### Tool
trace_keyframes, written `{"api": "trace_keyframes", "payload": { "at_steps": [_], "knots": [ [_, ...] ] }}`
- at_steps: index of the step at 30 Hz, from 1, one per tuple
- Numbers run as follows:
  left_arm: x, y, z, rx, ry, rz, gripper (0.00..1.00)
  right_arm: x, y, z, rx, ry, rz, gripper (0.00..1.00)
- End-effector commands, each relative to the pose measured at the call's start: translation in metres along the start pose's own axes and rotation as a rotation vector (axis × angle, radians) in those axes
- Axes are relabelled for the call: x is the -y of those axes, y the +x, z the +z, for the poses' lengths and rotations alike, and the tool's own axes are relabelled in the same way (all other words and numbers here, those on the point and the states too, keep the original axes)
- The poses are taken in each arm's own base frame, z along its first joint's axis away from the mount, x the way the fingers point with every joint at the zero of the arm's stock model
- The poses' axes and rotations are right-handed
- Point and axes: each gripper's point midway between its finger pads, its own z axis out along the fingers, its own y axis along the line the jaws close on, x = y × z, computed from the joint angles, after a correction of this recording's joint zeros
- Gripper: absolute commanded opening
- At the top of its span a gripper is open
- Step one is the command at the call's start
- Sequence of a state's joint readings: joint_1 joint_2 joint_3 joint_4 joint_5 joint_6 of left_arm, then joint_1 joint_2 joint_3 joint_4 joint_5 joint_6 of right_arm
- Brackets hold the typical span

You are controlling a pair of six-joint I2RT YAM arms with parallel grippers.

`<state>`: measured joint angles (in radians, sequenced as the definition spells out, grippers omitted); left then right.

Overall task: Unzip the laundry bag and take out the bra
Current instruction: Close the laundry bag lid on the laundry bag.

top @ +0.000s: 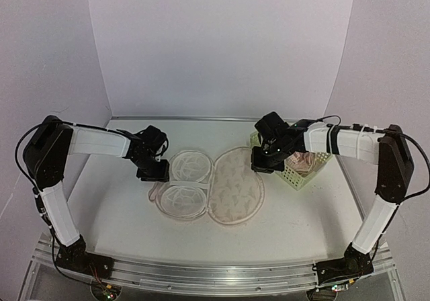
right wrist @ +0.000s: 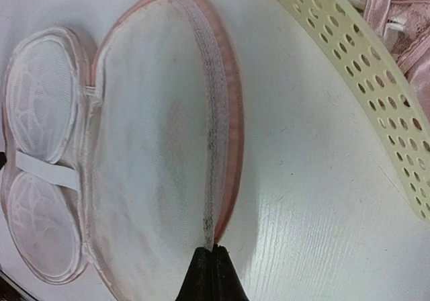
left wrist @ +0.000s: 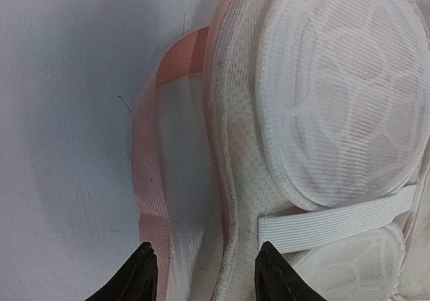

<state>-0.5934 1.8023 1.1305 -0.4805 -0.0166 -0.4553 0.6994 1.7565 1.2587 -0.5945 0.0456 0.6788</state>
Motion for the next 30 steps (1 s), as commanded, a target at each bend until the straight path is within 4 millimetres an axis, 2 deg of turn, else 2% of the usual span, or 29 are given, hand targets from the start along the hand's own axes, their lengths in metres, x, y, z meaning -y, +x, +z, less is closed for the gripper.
{"api": "trace_keyframes", "payload": {
  "at_steps": [1, 8, 15, 25, 30],
  "knots": [
    [0.011, 0.006, 0.007, -0.013, 0.019, 0.001, 0.48, -0.027, -0.030, -0.046, 0.104, -0.094, -0.046, 0.00],
    [0.040, 0.015, 0.007, -0.033, 0.076, 0.035, 0.38, -0.053, -0.041, -0.073, 0.126, -0.214, -0.072, 0.00],
    [0.059, 0.024, 0.009, -0.054, 0.124, 0.041, 0.19, -0.077, -0.047, -0.094, 0.153, -0.319, -0.085, 0.00],
    [0.084, 0.032, 0.011, -0.076, 0.205, 0.047, 0.01, -0.113, -0.049, -0.106, 0.153, -0.462, -0.086, 0.00],
    [0.099, 0.037, 0.012, -0.078, 0.234, 0.056, 0.00, -0.132, -0.050, -0.107, 0.128, -0.546, -0.066, 0.00]
  ]
}}
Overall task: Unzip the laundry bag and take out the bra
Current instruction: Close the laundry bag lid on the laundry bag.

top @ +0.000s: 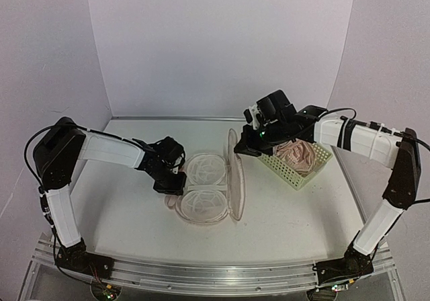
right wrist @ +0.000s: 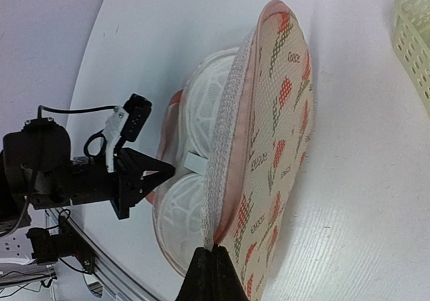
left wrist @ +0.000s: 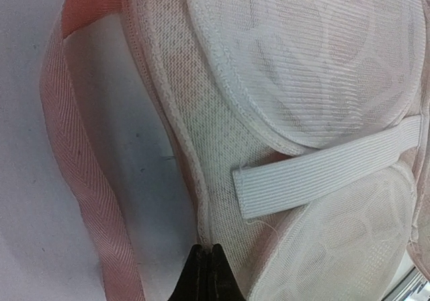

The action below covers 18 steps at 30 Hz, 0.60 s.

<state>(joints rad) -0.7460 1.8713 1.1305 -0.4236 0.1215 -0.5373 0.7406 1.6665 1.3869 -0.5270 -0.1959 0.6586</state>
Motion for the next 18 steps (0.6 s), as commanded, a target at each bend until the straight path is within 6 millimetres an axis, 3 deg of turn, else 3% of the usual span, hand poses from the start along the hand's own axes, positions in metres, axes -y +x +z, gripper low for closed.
{"api": "trace_keyframes", "payload": {
  "at_steps": [1, 9, 18],
  "knots": [
    [0.030, -0.013, -0.001, 0.045, 0.078, 0.008, 0.00, -0.048, -0.029, -0.013, 0.070, -0.175, 0.006, 0.00],
    [0.058, -0.012, 0.001, 0.053, 0.151, 0.012, 0.00, -0.061, -0.021, 0.018, -0.002, -0.229, 0.050, 0.00],
    [0.064, -0.011, -0.004, 0.069, 0.184, 0.009, 0.00, -0.058, 0.004, 0.059, -0.097, -0.220, 0.066, 0.00]
  ]
}}
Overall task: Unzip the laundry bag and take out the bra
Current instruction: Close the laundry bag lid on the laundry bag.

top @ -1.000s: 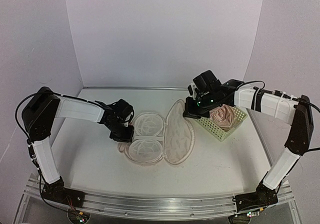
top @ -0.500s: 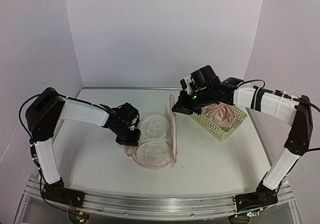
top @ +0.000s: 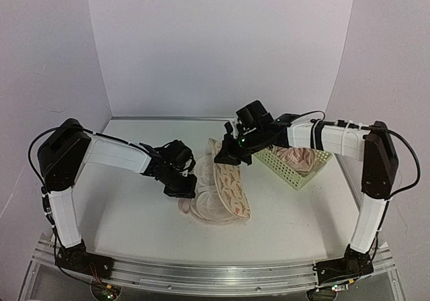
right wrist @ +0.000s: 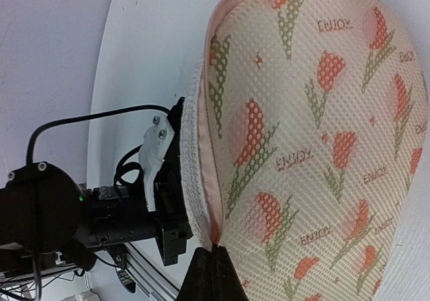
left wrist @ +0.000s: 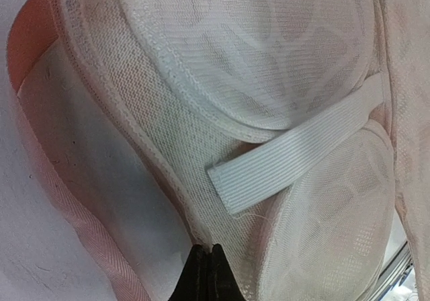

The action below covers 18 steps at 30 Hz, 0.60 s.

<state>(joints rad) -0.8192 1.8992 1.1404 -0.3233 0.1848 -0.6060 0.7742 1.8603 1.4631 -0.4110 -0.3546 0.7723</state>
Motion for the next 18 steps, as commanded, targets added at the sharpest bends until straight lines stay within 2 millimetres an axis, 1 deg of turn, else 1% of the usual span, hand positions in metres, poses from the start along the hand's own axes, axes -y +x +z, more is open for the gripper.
{"api": "trace_keyframes", "payload": {
  "at_steps": [1, 4, 7, 13, 18],
  "knots": [
    [0.020, -0.018, -0.011, 0.066, 0.068, 0.004, 0.00, -0.030, -0.007, 0.005, 0.015, -0.087, -0.031, 0.00],
    [0.021, -0.020, -0.013, 0.073, 0.071, 0.009, 0.00, -0.026, -0.001, 0.015, -0.007, -0.080, -0.024, 0.00],
    [0.023, -0.026, -0.021, 0.103, 0.068, 0.022, 0.00, -0.023, 0.004, 0.022, -0.022, -0.075, -0.021, 0.00],
    [0.027, -0.040, -0.044, 0.181, 0.051, 0.042, 0.00, -0.017, 0.007, 0.035, -0.042, -0.063, -0.007, 0.00],
    [0.021, -0.047, -0.068, 0.249, 0.004, 0.057, 0.00, -0.015, 0.007, 0.046, -0.060, -0.064, 0.015, 0.00]
  ]
}}
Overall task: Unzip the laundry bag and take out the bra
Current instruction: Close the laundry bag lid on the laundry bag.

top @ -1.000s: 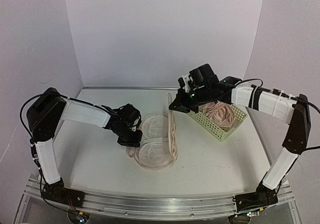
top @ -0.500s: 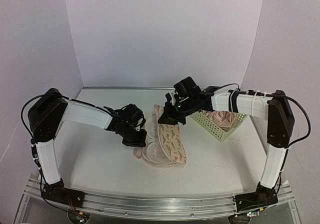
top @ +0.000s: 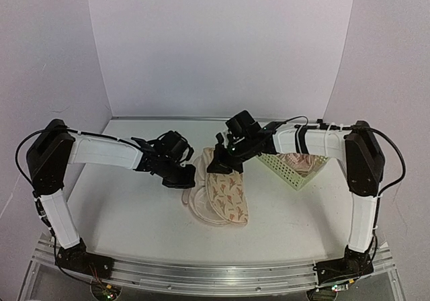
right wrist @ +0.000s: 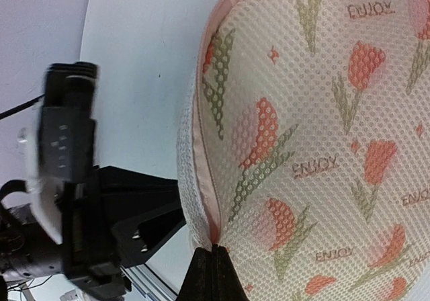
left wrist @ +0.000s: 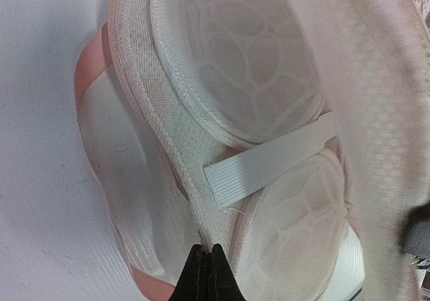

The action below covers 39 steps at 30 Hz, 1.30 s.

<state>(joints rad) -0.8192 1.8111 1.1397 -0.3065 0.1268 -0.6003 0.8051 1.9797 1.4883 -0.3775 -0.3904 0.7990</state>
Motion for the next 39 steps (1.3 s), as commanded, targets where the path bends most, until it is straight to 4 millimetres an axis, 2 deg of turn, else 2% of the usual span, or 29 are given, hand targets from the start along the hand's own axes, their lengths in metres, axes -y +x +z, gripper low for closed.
{"api": "trace_keyframes", "payload": {
  "at_steps": [1, 5, 7, 12, 15, 19, 25, 29, 32, 36, 39],
  "knots": [
    [0.005, -0.028, -0.039, 0.141, -0.026, 0.040, 0.00, -0.026, -0.014, 0.004, 0.020, -0.075, -0.011, 0.00],
    [-0.001, -0.034, -0.059, 0.197, -0.065, 0.051, 0.01, -0.028, -0.015, 0.015, -0.002, -0.092, 0.015, 0.00],
    [-0.002, -0.032, -0.062, 0.199, -0.068, 0.053, 0.02, -0.030, -0.017, 0.018, -0.007, -0.101, 0.022, 0.00],
    [-0.003, -0.024, -0.053, 0.160, -0.054, 0.046, 0.01, -0.034, -0.020, 0.017, 0.000, -0.108, 0.023, 0.00],
    [-0.007, -0.019, -0.043, 0.133, -0.065, 0.046, 0.00, -0.034, -0.020, 0.010, 0.016, -0.101, 0.016, 0.00],
    [0.001, -0.008, -0.027, 0.063, -0.016, 0.045, 0.00, -0.038, -0.020, -0.001, 0.037, -0.104, 0.008, 0.00],
    [0.010, 0.001, -0.012, 0.025, 0.025, 0.047, 0.00, -0.062, -0.030, -0.019, 0.070, -0.155, -0.013, 0.00],
    [0.010, 0.005, -0.011, 0.018, 0.030, 0.041, 0.01, -0.069, -0.034, -0.016, 0.074, -0.168, -0.020, 0.00],
    [0.011, 0.003, -0.014, 0.028, 0.034, 0.042, 0.06, -0.069, -0.032, -0.008, 0.056, -0.173, -0.014, 0.00],
    [0.010, -0.002, -0.023, 0.062, 0.020, 0.044, 0.26, -0.065, -0.030, -0.001, 0.045, -0.166, -0.009, 0.00],
    [0.007, -0.007, -0.031, 0.095, -0.002, 0.047, 0.36, -0.062, -0.029, 0.002, 0.044, -0.158, -0.006, 0.00]
  ]
}}
